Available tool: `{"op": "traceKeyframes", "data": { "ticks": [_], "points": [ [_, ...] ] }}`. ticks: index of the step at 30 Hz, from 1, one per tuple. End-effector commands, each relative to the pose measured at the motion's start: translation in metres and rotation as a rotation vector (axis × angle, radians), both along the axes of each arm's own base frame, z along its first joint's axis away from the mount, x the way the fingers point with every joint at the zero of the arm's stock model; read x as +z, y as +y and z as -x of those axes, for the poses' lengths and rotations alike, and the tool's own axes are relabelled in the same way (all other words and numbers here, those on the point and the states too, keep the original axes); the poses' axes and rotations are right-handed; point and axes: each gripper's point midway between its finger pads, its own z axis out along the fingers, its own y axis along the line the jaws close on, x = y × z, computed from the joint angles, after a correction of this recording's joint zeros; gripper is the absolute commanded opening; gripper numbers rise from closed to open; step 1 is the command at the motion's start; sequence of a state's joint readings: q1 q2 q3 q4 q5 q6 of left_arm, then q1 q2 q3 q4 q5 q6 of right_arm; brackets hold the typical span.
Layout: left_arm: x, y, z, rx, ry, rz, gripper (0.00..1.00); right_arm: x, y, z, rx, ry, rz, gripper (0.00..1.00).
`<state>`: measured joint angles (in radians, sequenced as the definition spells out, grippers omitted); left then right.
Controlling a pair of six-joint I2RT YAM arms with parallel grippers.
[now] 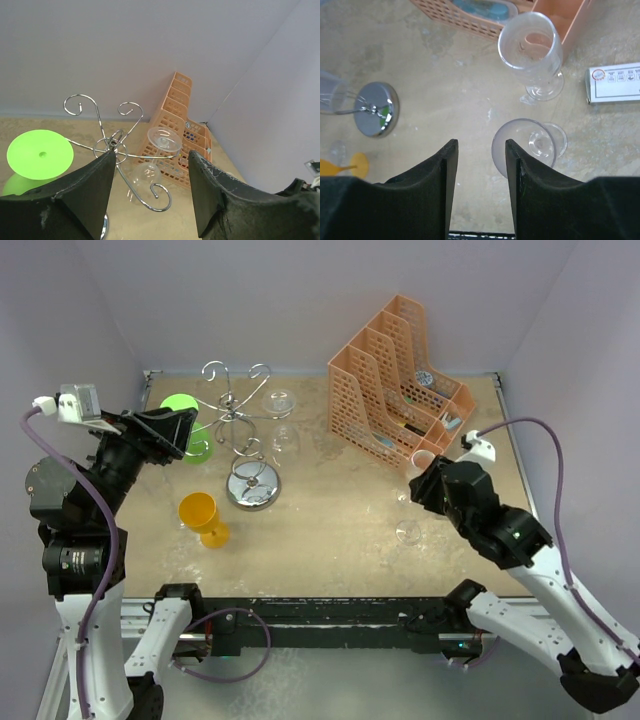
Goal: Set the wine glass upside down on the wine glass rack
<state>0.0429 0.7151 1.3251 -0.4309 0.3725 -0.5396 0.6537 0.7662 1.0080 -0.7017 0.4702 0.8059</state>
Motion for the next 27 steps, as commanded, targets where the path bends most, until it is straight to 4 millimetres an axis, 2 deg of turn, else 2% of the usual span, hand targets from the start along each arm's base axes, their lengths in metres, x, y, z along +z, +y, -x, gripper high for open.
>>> {"op": "traceKeyframes", "data": {
  "ticks": [1, 4, 9, 14, 23, 27],
  "points": [
    [0.025, -0.007, 0.011, -0.036, -0.083, 0.004, 0.57, -0.021, -0.006, -0.009, -0.059, 0.047, 0.072, 0.43],
    [0.026, -0.007, 0.013, -0.038, -0.084, 0.005, 0.57, -0.029, -0.013, -0.012, -0.098, 0.068, 0.114, 0.42],
    [0.027, -0.007, 0.013, -0.036, -0.085, 0.005, 0.57, -0.039, -0.005, -0.013, -0.064, 0.087, 0.112, 0.40],
    [0.030, -0.007, 0.015, -0.037, -0.092, 0.009, 0.57, -0.042, 0.001, -0.013, -0.044, 0.097, 0.101, 0.27],
    [0.033, -0.006, 0.015, -0.033, -0.089, 0.040, 0.57, -0.050, 0.007, -0.014, -0.030, 0.111, 0.085, 0.18],
    [0.033, -0.008, 0.014, -0.040, -0.085, 0.048, 0.56, -0.052, 0.005, -0.015, -0.045, 0.119, 0.092, 0.07]
  ]
}}
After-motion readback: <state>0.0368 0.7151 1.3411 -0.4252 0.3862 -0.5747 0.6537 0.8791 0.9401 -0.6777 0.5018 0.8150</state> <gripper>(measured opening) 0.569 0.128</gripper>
